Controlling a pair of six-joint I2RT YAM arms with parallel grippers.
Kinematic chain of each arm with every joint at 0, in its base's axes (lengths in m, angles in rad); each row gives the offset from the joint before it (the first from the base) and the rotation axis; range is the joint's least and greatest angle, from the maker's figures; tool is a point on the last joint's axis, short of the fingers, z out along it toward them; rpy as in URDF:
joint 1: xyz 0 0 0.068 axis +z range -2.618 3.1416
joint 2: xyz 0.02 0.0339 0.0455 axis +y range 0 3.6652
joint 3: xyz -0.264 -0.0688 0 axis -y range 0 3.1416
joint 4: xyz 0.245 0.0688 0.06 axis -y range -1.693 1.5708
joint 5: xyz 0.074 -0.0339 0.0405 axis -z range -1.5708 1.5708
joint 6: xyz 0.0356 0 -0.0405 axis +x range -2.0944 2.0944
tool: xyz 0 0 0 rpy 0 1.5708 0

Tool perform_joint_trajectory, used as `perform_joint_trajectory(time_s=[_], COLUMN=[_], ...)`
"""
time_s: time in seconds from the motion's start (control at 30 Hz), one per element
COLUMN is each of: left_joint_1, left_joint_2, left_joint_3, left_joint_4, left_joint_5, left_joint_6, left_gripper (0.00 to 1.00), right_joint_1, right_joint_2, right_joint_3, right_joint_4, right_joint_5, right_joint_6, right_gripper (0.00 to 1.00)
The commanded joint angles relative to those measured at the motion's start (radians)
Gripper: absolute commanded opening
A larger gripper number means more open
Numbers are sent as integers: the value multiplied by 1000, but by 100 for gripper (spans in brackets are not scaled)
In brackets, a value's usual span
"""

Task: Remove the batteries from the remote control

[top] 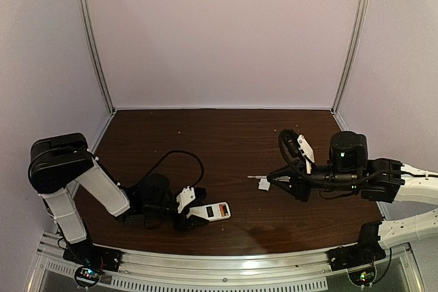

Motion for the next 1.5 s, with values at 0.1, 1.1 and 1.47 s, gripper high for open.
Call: perform_joint_trajectory(time_s=[0.1, 1.1, 1.47], left_joint_1=[-48, -61, -36], left_joint_2=[61, -169, -154], left_joint_3=[129, -111, -77], left_joint_4=[-93, 344, 119], left_joint_5=[29, -268, 26], left_joint_6=[74, 15, 77], left_gripper=[49, 97, 97], right_joint_1=[5, 4, 4], right_joint_2=[-36, 26, 10], right_joint_3=[-31, -24, -18], right_joint_4=[-28, 9, 11], right_joint_5=[37, 65, 79], right_joint_6=[30, 28, 45], right_gripper=[0, 2, 3])
